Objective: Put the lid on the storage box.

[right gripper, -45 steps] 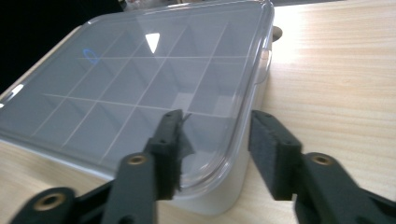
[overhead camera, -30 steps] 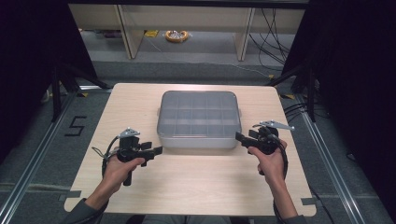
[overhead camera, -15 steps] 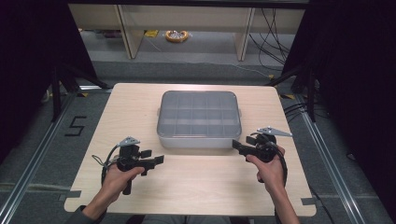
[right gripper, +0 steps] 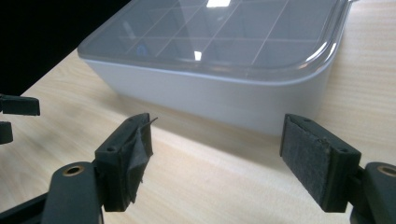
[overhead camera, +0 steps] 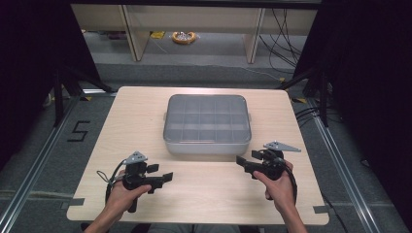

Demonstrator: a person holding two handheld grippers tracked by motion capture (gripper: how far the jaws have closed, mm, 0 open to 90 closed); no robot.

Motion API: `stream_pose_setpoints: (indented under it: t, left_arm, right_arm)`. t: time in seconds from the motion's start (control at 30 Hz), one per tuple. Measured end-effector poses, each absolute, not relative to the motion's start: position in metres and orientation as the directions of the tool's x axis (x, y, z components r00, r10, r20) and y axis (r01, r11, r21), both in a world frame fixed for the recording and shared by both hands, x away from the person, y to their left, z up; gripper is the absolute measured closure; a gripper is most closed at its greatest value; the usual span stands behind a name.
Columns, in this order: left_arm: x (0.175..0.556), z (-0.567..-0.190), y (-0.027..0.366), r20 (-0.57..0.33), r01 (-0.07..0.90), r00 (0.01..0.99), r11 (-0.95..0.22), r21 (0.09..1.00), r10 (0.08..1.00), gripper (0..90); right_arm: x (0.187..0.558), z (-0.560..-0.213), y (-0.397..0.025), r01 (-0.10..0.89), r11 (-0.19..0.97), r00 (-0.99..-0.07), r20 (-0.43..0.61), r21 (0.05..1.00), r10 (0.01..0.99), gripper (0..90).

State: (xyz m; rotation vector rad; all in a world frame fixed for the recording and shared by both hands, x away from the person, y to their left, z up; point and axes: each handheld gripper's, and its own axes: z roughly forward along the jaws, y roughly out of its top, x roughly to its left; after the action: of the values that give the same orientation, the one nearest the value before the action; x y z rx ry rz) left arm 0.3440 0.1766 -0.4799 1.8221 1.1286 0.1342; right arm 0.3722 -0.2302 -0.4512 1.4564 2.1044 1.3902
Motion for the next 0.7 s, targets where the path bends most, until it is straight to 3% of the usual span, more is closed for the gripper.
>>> stream_pose_setpoints:
  t: [0.13, 0.17, 0.3, 0.7]
  left_arm:
    - [0.337, -0.484, 0.174, -0.341, 0.623, 0.589, -0.143, 0.769, 0.733, 22.3]
    - [0.335, -0.485, 0.173, -0.341, 0.618, 0.597, -0.146, 0.772, 0.726, 21.7]
    - [0.328, -0.487, 0.169, -0.328, 0.603, 0.619, -0.165, 0.78, 0.713, 19.5]
    - [0.313, -0.493, 0.172, -0.302, 0.585, 0.643, -0.197, 0.787, 0.704, 17.8]
  right_arm:
    - [0.365, -0.453, -0.231, 0.616, 0.06, -0.489, 0.322, 0.785, 0.811, 25.7]
    - [0.362, -0.453, -0.228, 0.646, 0.032, -0.456, 0.352, 0.763, 0.817, 25.6]
    - [0.356, -0.46, -0.227, 0.611, 0.11, -0.498, 0.272, 0.784, 0.824, 25.0]
    - [0.336, -0.467, -0.218, 0.619, 0.179, -0.532, 0.24, 0.765, 0.812, 23.4]
